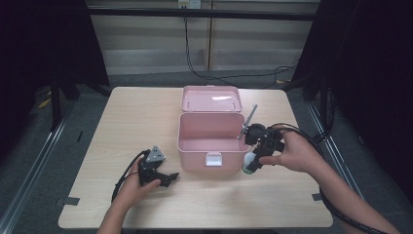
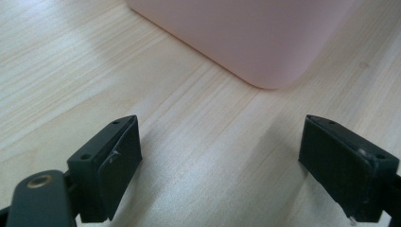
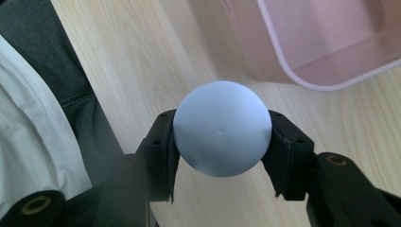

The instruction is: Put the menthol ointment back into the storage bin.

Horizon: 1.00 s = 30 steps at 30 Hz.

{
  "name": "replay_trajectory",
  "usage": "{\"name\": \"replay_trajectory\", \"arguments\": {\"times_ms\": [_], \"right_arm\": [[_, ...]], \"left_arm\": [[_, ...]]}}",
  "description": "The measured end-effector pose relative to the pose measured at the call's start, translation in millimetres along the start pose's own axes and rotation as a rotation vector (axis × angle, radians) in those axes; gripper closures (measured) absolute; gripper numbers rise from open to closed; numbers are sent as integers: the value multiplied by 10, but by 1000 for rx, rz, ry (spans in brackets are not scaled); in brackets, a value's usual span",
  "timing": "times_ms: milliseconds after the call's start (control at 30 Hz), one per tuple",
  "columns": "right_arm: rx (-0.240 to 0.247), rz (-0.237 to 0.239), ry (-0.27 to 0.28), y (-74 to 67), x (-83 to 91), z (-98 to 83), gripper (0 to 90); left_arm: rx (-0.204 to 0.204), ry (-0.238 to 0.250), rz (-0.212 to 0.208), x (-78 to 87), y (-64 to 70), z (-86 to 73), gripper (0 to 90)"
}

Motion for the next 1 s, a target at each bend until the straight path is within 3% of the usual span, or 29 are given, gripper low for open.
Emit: {"name": "replay_trajectory", "arguments": {"times_ms": [567, 700, 1000], "right_arm": [[-47, -5, -15, 129, 281, 281, 502], [-85, -13, 6, 199, 339, 368, 502], [-188, -24, -1, 358, 385, 453, 503]], "left_arm": [[1, -3, -2, 2, 1, -1, 132], [1, -3, -2, 2, 1, -1, 132], [1, -3, -2, 2, 1, -1, 133]]}}
Point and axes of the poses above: each handheld gripper's, and its own axes: x roughly backward along the jaws, z roughly out of its top, y roughly to its right, the point moved 6 cm from there along -x, roughly forward along the jaws, and after that the axes turned 10 degrees about x, right-handed, at the moved point
